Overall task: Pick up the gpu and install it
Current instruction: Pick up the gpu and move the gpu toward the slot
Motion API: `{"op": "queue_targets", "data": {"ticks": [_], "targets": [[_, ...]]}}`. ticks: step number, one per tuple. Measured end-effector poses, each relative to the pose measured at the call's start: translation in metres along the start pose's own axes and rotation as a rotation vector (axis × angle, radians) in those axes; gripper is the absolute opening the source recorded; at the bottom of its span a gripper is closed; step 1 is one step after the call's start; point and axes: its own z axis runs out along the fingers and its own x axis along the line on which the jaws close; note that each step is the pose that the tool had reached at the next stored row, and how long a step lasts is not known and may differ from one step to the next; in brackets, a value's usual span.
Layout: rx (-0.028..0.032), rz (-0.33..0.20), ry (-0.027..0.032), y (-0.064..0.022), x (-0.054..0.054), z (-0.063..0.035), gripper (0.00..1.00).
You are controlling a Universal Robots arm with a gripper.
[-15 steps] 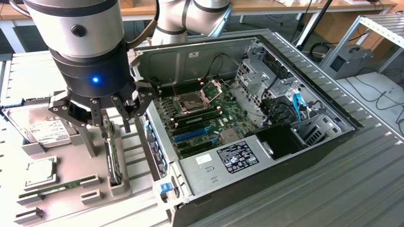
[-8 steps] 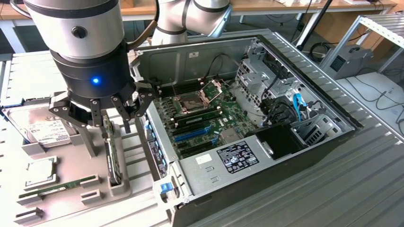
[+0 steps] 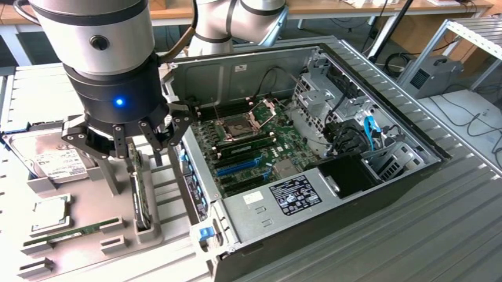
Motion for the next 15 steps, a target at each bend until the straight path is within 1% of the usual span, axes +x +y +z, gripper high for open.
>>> {"op": "queue_targets", "data": {"ticks": [9, 15], "targets": [[0.0, 0.0, 0.0, 0.0001, 0.0006, 0.0023, 0.42], [0.0, 0.0, 0.0, 0.0027, 0.0037, 0.0038, 0.42]]}}
